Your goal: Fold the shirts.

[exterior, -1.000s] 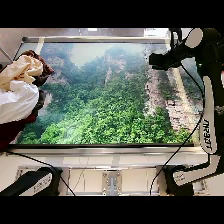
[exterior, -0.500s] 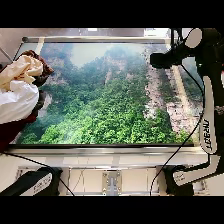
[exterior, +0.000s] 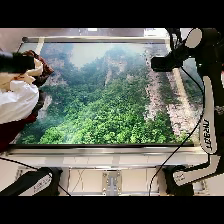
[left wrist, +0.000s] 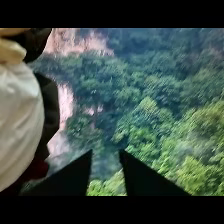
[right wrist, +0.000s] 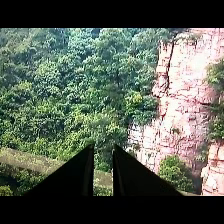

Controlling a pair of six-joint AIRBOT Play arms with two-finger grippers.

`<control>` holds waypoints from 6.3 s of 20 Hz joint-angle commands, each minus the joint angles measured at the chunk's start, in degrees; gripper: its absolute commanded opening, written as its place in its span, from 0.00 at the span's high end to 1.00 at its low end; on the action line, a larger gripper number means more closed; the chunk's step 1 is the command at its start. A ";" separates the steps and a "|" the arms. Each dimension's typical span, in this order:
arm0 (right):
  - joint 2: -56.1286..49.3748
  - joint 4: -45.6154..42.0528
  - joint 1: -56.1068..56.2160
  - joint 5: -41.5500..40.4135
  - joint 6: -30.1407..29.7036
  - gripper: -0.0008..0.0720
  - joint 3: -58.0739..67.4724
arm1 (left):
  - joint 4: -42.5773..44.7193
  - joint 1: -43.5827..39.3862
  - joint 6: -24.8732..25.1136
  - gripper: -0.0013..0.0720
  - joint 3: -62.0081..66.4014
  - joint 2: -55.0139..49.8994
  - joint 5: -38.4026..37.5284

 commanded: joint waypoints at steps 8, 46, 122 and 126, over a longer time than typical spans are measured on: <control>0.02 5.31 0.11 6.21 -1.46 0.51 -8.04 | 21.99 25.22 -6.27 0.03 -8.24 -2.03 3.52; 0.09 7.04 0.31 -15.69 0.00 0.52 -9.68 | -99.54 33.05 37.73 0.97 2.75 -23.30 0.02; 29.79 7.17 -10.56 -21.38 -14.95 0.95 -48.83 | -41.70 -11.34 44.41 0.97 12.63 -38.21 1.20; 37.90 -3.72 -10.56 -21.24 -12.79 0.95 -34.14 | -40.72 -7.30 40.13 0.97 15.28 -24.98 -0.98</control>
